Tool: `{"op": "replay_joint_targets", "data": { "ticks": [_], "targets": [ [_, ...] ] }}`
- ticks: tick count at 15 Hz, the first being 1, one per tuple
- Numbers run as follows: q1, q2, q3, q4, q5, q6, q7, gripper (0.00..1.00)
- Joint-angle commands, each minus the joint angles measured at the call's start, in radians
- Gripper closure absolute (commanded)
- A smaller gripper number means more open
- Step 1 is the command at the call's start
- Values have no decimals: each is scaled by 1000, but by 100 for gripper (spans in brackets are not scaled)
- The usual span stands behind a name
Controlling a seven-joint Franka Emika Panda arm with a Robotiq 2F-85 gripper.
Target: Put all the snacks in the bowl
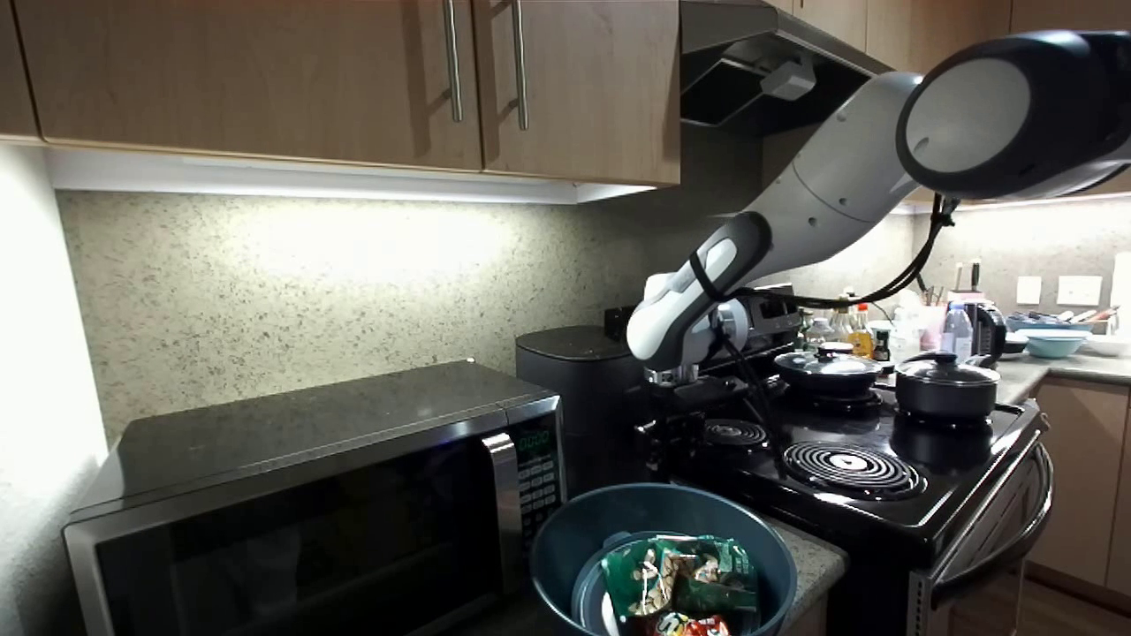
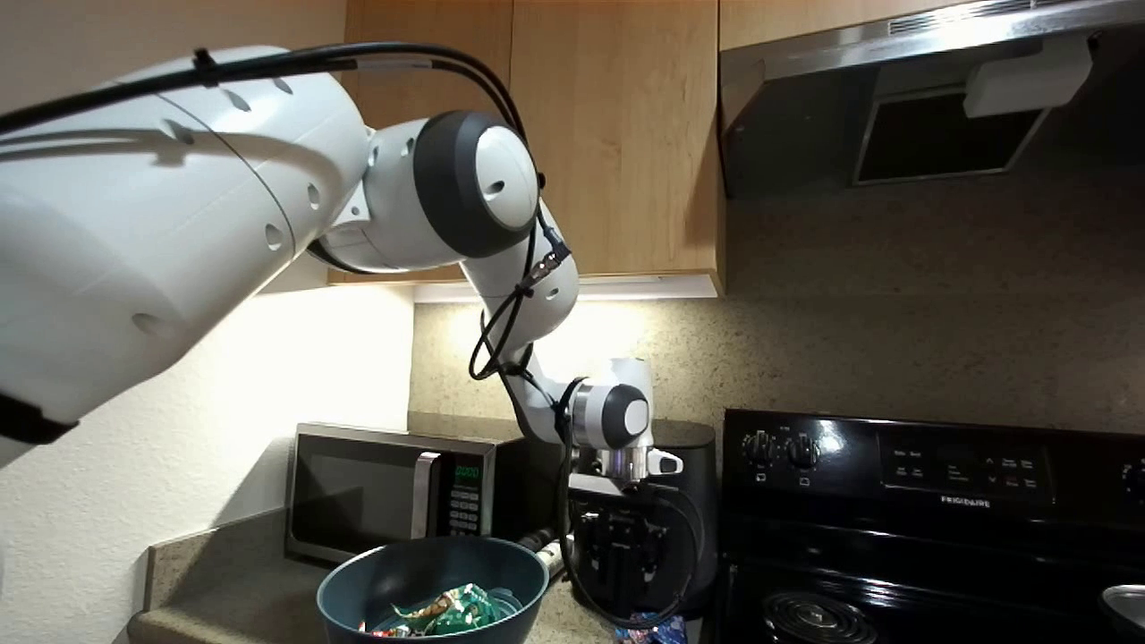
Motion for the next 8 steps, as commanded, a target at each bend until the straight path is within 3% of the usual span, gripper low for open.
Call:
{"op": "replay_joint_targets", "data": {
  "ticks": [1, 8],
  "targets": [
    [-11, 80, 8, 71, 8, 34, -28, 1],
    [-11, 143, 2, 122, 2, 26, -17, 0]
  ]
}}
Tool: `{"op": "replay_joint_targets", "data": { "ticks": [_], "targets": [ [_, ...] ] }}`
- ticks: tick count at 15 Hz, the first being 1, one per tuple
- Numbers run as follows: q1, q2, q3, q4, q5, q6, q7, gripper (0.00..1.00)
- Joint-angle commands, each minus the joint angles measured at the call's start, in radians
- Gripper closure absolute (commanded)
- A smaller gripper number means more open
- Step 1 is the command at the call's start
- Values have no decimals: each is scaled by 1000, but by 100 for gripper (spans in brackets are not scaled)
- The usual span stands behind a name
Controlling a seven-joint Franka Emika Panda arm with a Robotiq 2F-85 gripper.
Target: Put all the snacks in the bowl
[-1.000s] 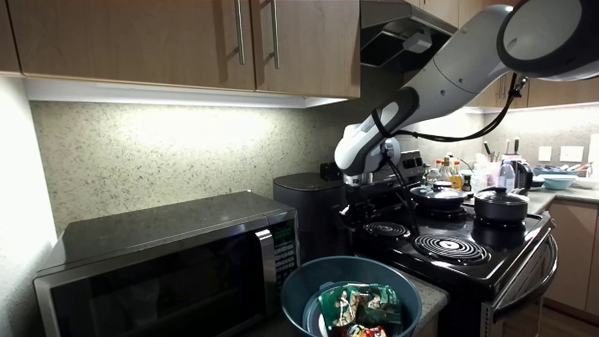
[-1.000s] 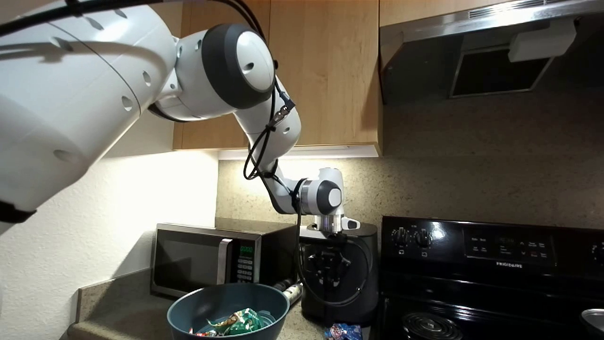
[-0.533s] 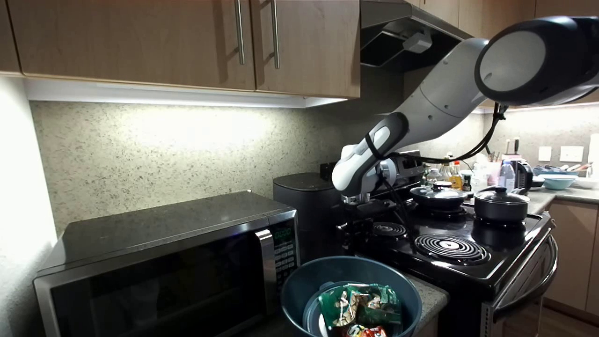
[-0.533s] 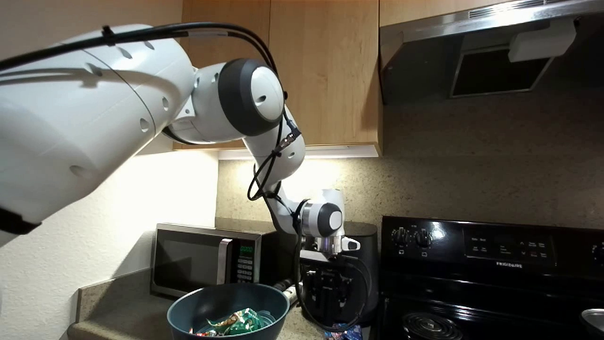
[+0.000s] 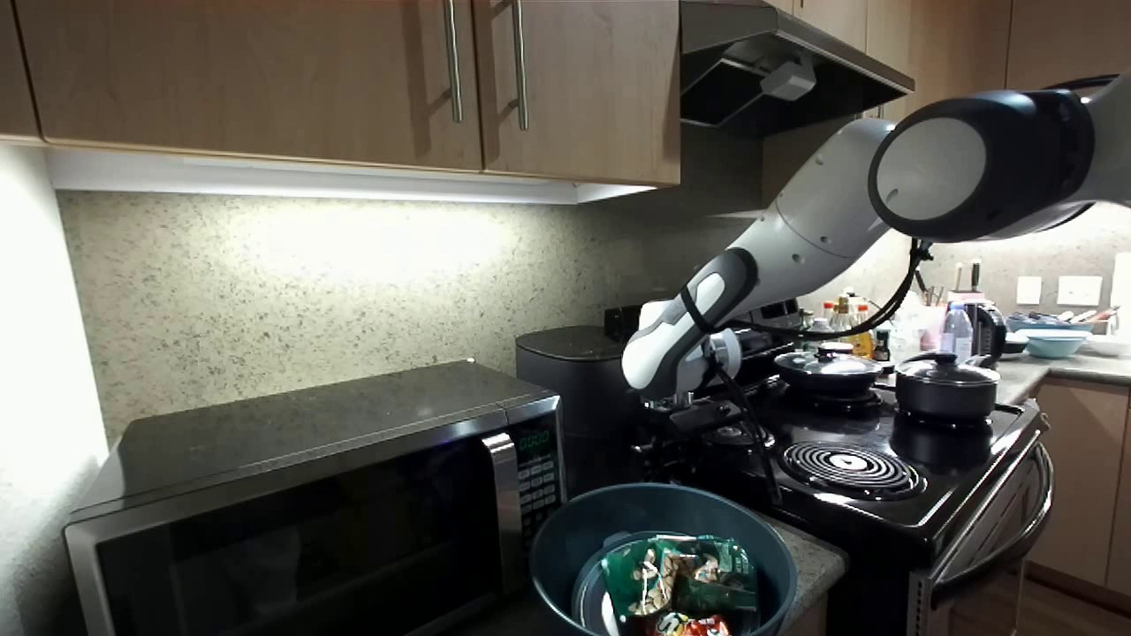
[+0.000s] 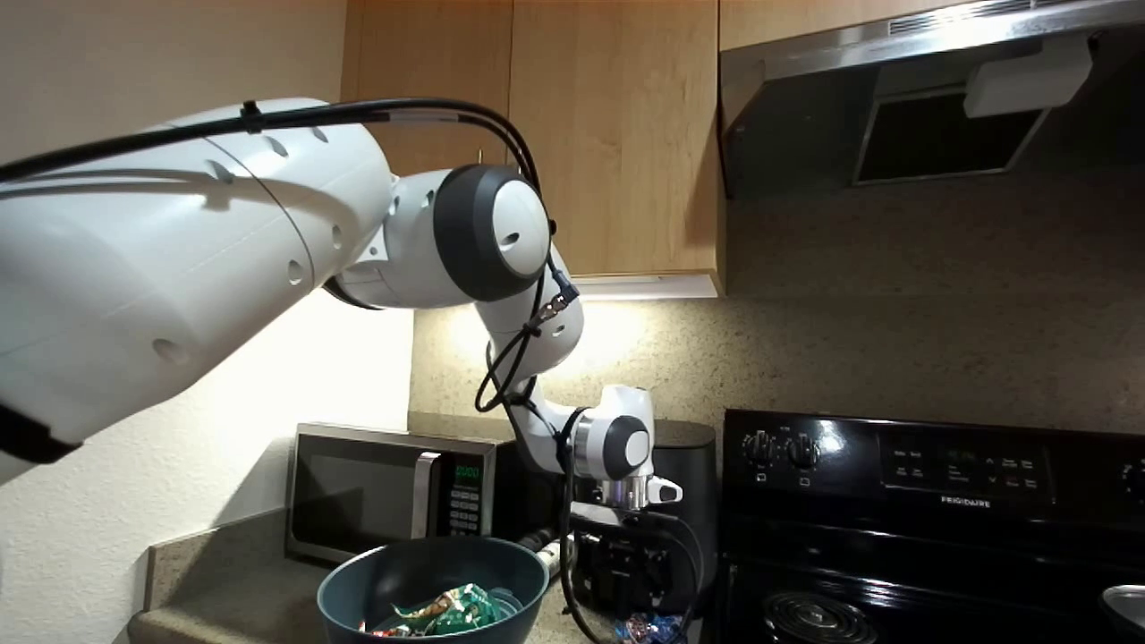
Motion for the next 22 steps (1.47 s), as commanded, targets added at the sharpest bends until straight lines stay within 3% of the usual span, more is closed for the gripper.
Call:
{"op": "replay_joint_targets", "data": {
  "ticks": [1, 3, 4, 6, 8, 10, 15, 16, 17, 18, 19, 21, 22],
  "targets": [
    [-13, 34, -5, 51, 2, -3, -14, 0],
    [-21, 32, -4, 49, 8, -17, -16, 0],
    [-24, 33, -6, 50, 8, -23, -16, 6],
    [-28, 35, -18, 55, 1, -50, -11, 30],
    [-20, 22, -51, 46, -22, -76, 13, 37],
    [-27, 19, -48, 50, -12, -110, 16, 21],
    [-39, 32, -50, 79, 2, -150, 17, 29],
    [-46, 33, -50, 79, 6, -151, 6, 35],
    [-60, 26, -37, 80, 17, -165, -16, 53],
    [-72, 14, -21, 74, 27, -171, -43, 40],
    [-80, 3, -8, 68, 34, -167, -64, 13],
    [-96, 17, 7, 93, 52, -178, -76, 13],
    [-104, 28, 17, 109, 64, -186, -85, 8]
  ]
}}
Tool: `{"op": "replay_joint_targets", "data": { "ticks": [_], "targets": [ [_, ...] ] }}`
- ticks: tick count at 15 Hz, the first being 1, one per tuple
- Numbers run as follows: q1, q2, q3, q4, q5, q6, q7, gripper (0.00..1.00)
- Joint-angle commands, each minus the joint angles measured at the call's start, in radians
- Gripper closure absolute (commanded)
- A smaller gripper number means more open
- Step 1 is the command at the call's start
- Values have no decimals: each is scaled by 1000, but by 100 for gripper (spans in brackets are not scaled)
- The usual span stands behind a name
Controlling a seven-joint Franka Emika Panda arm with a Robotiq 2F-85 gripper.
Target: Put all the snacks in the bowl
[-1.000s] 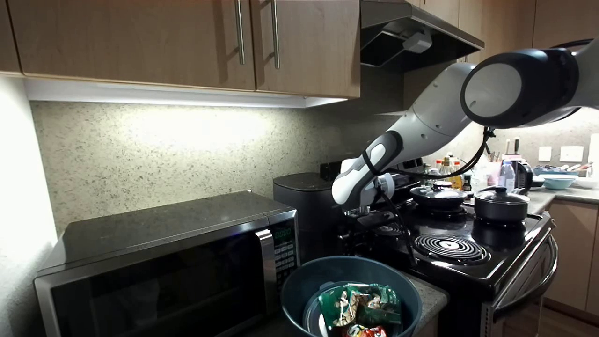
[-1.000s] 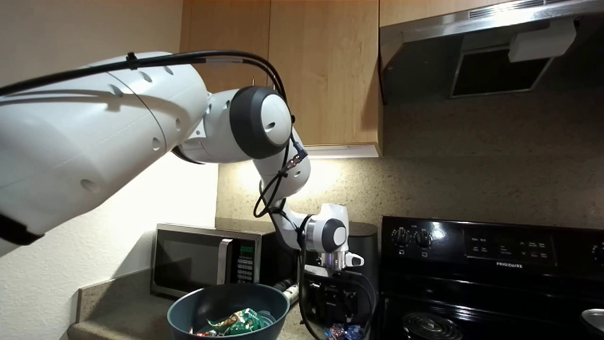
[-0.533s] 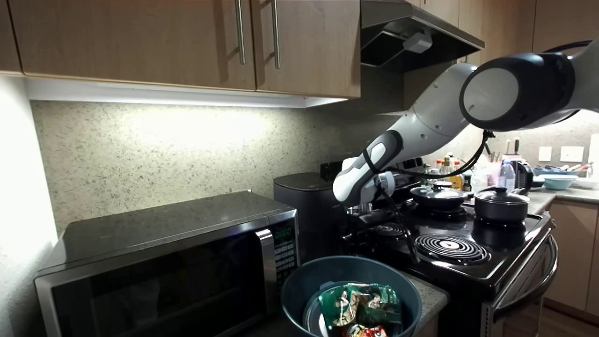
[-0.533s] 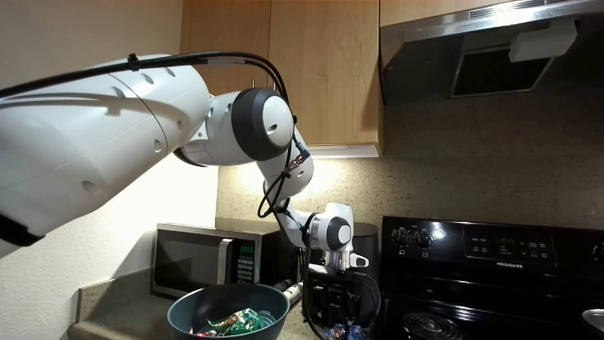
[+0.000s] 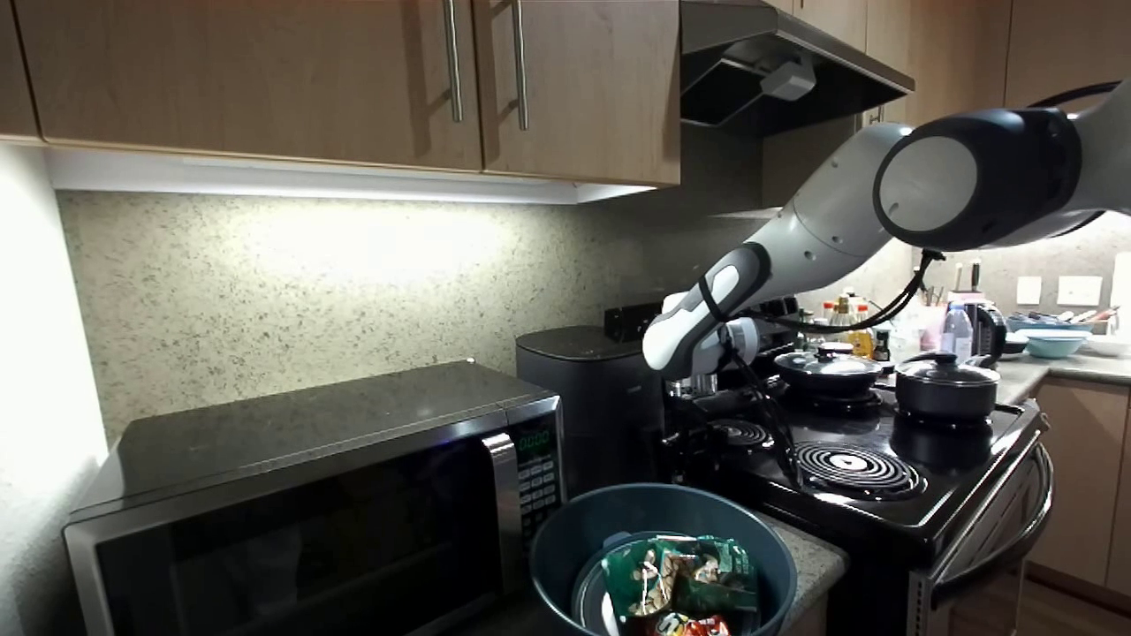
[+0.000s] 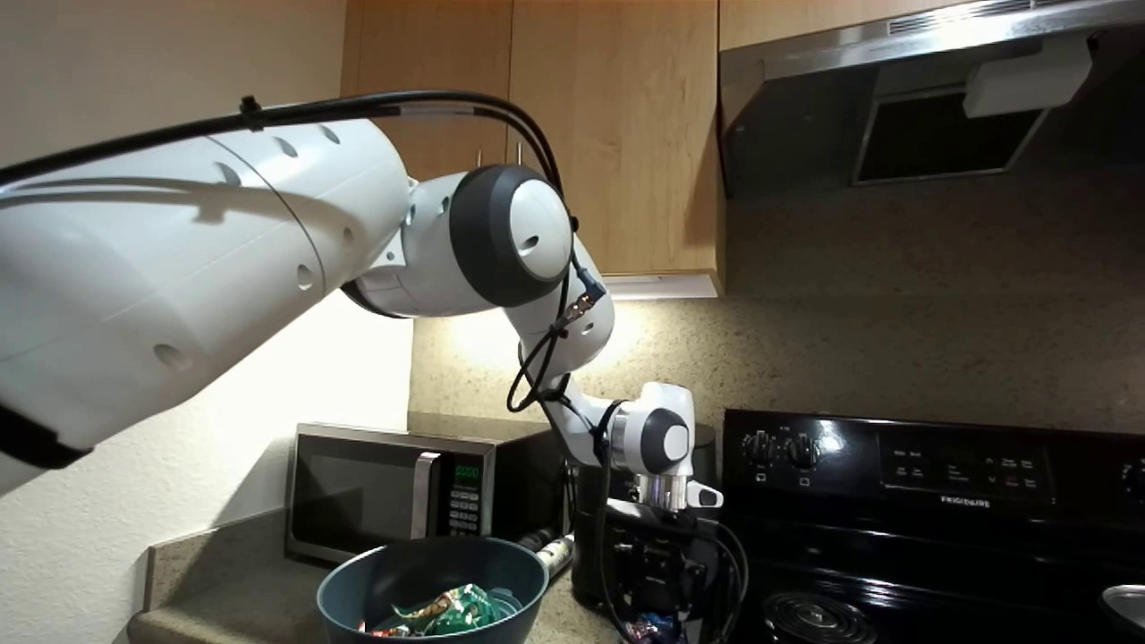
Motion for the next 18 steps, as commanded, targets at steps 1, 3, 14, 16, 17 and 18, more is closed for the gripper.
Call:
{"op": "replay_joint_targets", "data": {
  "ticks": [1, 3, 14, 16, 17, 18],
  "targets": [
    [-36, 22, 37, 49, 48, -35, -59, 3],
    [-37, 47, 34, 87, 54, -49, -45, 0],
    [-35, 137, 9, 221, 66, -154, 28, 12],
    [-30, 147, 2, 230, 56, -166, 28, 24],
    [-29, 151, 1, 231, 54, -169, 26, 41],
    [-29, 155, 0, 233, 53, -171, 23, 43]
  ]
}}
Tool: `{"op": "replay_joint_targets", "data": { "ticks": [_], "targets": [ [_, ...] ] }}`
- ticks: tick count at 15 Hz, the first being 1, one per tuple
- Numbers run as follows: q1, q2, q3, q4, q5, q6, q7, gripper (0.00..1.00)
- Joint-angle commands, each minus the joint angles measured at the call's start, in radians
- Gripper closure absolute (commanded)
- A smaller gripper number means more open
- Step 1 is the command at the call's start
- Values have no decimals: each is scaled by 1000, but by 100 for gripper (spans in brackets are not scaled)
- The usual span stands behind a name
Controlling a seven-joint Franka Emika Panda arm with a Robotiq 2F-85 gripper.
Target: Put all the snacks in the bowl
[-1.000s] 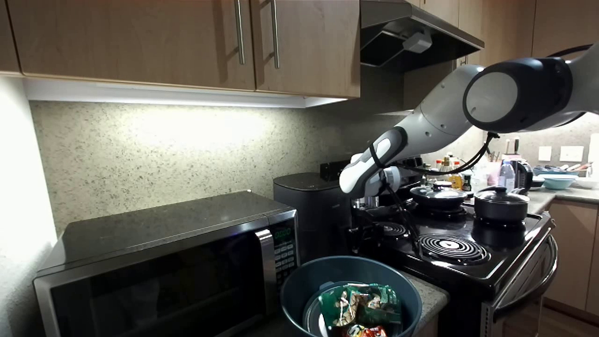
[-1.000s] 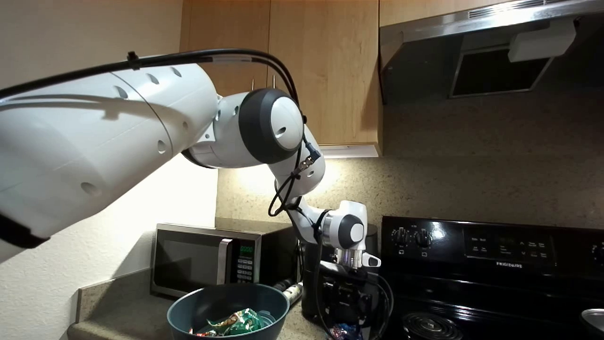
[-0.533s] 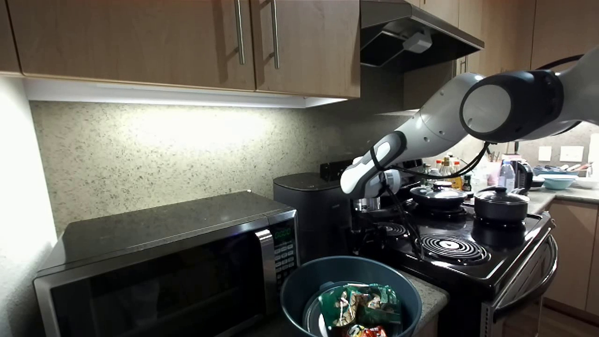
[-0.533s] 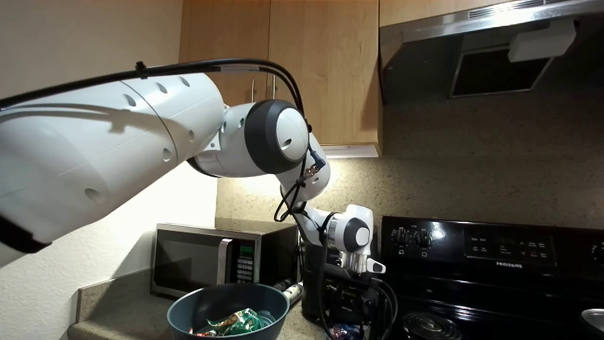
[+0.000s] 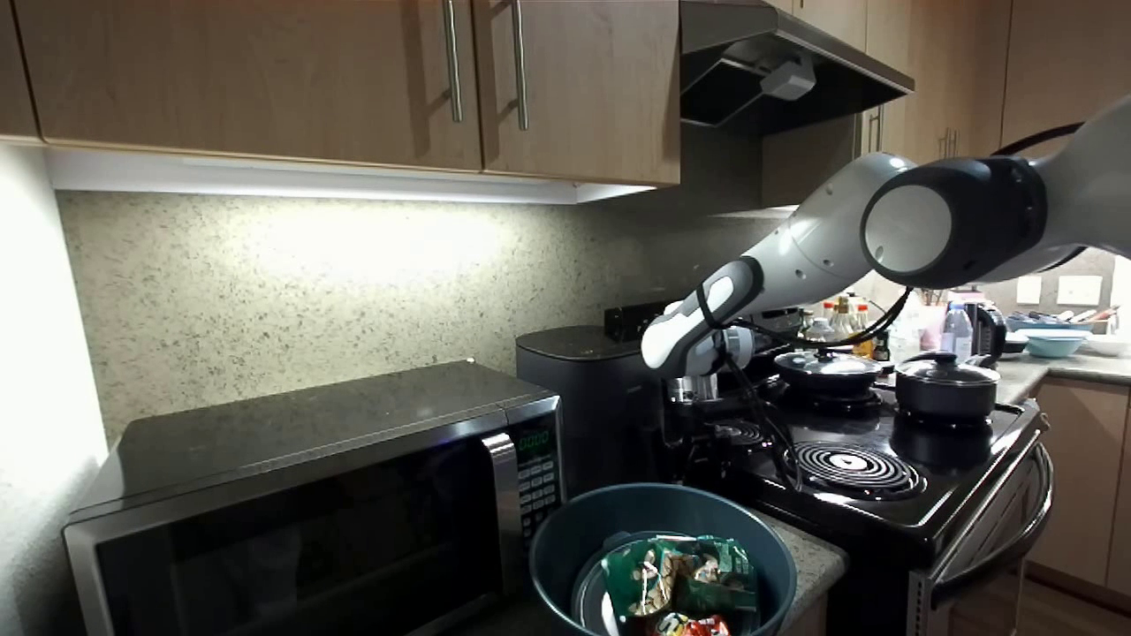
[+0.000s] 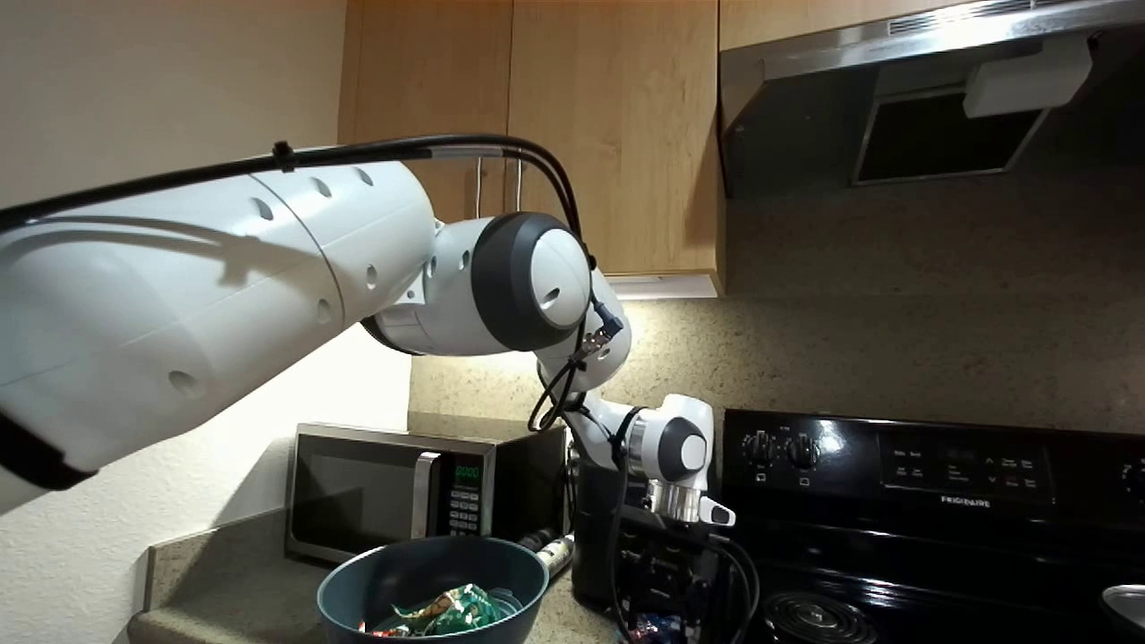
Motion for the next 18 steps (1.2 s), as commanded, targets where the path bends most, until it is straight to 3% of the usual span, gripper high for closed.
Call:
{"op": "replay_joint_targets", "data": {
  "ticks": [1, 7, 8, 9, 11, 18],
  "targets": [
    [5, 49, -9, 67, 7, 0, 32, 50],
    [1, 57, -5, 81, 12, -8, 19, 89],
    [2, 52, -4, 77, 12, 1, 19, 47],
    [3, 50, -3, 75, 15, 16, 22, 50],
    [6, 52, -2, 79, 17, 27, 26, 45],
    [9, 28, 23, 62, 42, 104, 14, 2]
  ]
}}
